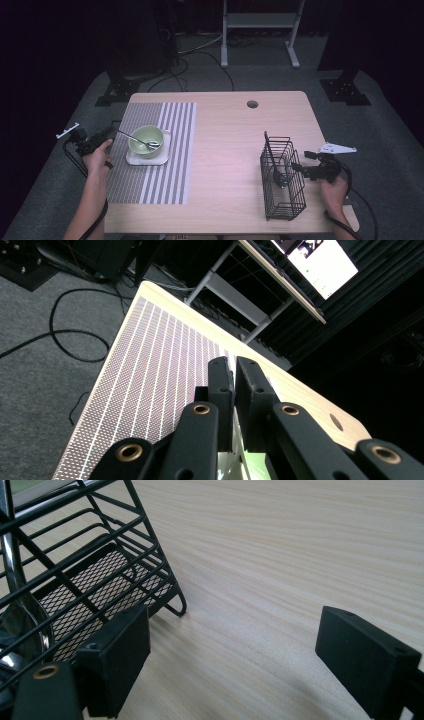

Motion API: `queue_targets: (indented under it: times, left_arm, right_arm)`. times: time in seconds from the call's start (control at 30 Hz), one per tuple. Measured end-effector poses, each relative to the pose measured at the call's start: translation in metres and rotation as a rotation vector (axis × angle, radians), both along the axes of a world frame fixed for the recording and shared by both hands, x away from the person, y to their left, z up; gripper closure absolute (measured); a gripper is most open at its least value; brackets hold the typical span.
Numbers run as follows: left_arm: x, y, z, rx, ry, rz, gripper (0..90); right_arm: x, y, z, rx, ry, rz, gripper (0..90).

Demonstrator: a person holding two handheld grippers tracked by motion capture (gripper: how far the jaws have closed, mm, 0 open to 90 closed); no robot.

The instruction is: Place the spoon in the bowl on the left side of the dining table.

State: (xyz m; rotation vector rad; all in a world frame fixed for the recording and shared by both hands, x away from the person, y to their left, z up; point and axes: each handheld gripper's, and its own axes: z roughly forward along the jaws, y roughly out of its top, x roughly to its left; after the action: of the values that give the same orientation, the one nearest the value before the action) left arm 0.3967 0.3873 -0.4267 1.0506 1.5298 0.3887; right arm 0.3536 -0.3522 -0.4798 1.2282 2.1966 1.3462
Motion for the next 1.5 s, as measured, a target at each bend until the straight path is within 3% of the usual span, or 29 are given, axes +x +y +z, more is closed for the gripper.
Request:
queue_targets:
  times: [0.43, 0.57, 0.7, 0.9, 1.17, 1.3, 1.4, 1.5]
  left_arm:
    - [-0.003, 0.002, -0.002, 0.01, 0.001, -0.004, 75.6]
    - [-0.005, 0.002, -0.002, 0.033, 0.007, -0.004, 71.2]
    - [-0.008, 0.002, -0.003, 0.037, 0.008, -0.007, 65.4]
    - [-0.011, 0.002, -0.004, 0.029, 0.022, -0.011, 48.6]
    - [-0.02, -0.001, -0.003, 0.041, 0.045, -0.061, 29.9]
    - [-0.025, -0.006, -0.001, 0.067, 0.046, -0.079, 26.1]
    - [-0.028, -0.008, -0.002, 0.053, 0.048, -0.102, 25.3]
    - [-0.03, -0.011, -0.002, 0.067, 0.05, -0.114, 23.7]
  right_arm:
    - [0.0, 0.0, 0.0, -0.001, 0.0, 0.001, 13.3]
    - [0.0, 0.0, 0.0, 0.0, 0.0, 0.0, 13.3]
    - [0.0, 0.0, 0.0, 0.001, -0.001, 0.0, 13.3]
    - [0.0, 0.0, 0.0, 0.004, -0.004, -0.001, 13.3]
    - [0.0, 0.0, 0.0, 0.001, -0.001, -0.003, 13.3]
    - [-0.001, 0.0, 0.0, -0.001, -0.001, -0.007, 13.3]
    - [-0.001, 0.0, 0.0, -0.001, -0.003, -0.008, 13.3]
    - [-0.001, 0.0, 0.001, -0.001, -0.007, -0.006, 13.3]
